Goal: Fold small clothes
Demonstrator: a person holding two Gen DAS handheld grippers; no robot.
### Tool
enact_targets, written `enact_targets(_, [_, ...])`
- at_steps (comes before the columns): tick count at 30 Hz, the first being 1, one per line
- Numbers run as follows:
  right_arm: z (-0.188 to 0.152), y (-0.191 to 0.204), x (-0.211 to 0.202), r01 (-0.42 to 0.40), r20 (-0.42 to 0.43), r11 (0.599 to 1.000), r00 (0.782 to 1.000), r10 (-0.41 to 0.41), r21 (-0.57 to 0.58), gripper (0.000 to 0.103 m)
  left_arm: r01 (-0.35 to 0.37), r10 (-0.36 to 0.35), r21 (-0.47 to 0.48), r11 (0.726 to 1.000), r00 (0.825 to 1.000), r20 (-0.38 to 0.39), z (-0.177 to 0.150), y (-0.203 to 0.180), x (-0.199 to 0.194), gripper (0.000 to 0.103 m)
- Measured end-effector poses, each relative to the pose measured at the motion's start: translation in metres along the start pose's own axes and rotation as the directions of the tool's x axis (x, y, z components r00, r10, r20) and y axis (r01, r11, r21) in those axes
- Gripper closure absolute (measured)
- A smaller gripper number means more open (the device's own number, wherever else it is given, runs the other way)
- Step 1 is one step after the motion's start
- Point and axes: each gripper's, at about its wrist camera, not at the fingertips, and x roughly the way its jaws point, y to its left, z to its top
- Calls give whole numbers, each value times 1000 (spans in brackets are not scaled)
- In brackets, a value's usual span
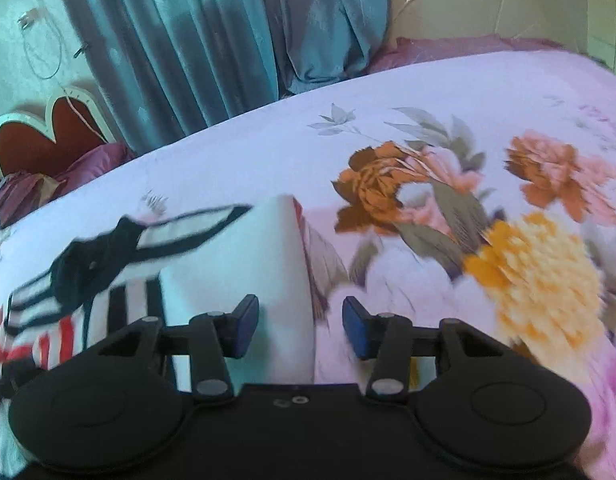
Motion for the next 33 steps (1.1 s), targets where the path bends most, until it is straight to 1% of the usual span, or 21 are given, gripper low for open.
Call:
enact_targets(3, [16,-2,23,-30,-14,999,999,30,42,60,-1,1,20,1000,1000,1,-7,0,4,50])
enact_targets(4, [19,-1,29,-38,-14,998,999,39,46,62,-3,3,25,1000,1000,3,-7,-1,3,50])
enact_targets(6, [25,0,42,-65,-33,996,997,67,54,74,-6,6,19,1000,1000,5,-7,-3,5,50])
enact_targets(8, [28,-1,52,-72,-47,994,996,76,79,83,-4,4,8,1000,1000,8,-7,-1,4,50])
enact_targets(9, [29,-2,54,-78,-50,993,995,82,85,85,-3,3,5,1000,1000,9,-8,1,3,50])
enact_targets(10, [29,-3,54,-83,-49,993,995,87,86,90,-4,4,5,1000,1000,9,-9,2,3,50])
enact_targets(11, [29,-2,52,-81,-42,994,996,84,70,93,-7,7,7,1000,1000,10,-10,2,2,51])
enact_targets(12, [28,1,48,-62,-22,998,998,63,30,93,-11,11,15,1000,1000,14,-11,1,2,52])
enact_targets(13, [25,4,46,-18,6,1000,1000,18,-16,93,-16,15,28,999,1000,18,-13,0,3,52])
enact_targets(14, [24,4,50,19,7,999,1000,-19,-37,94,-24,23,39,999,1000,21,-13,-2,3,52])
enact_targets(16, [23,-3,53,1,5,1000,1000,-1,-15,93,-36,35,49,998,999,16,-12,-5,2,52])
enact_targets(17, [25,-1,51,10,9,1000,1000,-10,-25,86,-41,40,53,998,999,12,-11,-6,1,52])
enact_targets(18, [27,-1,47,28,22,999,999,-27,-27,82,-43,42,54,998,999,11,-9,-7,-2,51])
enact_targets(20, [30,-2,33,41,62,999,997,-40,-14,78,-45,42,61,997,998,41,-5,-12,-11,51])
enact_targets(22, [32,6,19,24,98,999,995,-20,-43,76,-31,26,66,997,997,77,0,-17,-17,51])
enact_targets(24, [28,21,11,-1,101,996,995,10,-91,75,-20,16,58,998,997,69,5,-18,-13,51])
enact_targets(27, [15,43,9,-29,82,985,996,43,-173,76,-56,56,35,998,998,9,4,-10,6,51])
enact_targets(29, [4,50,15,-2,60,975,998,16,-221,77,-48,48,35,998,999,12,0,-3,10,51])
enact_targets(31, [-7,47,25,39,33,970,999,-32,-239,77,-50,49,57,997,999,11,-2,-4,10,51])
enact_targets(33, [-11,38,25,49,50,972,998,-38,-231,78,-47,47,48,998,999,6,-2,-2,10,51])
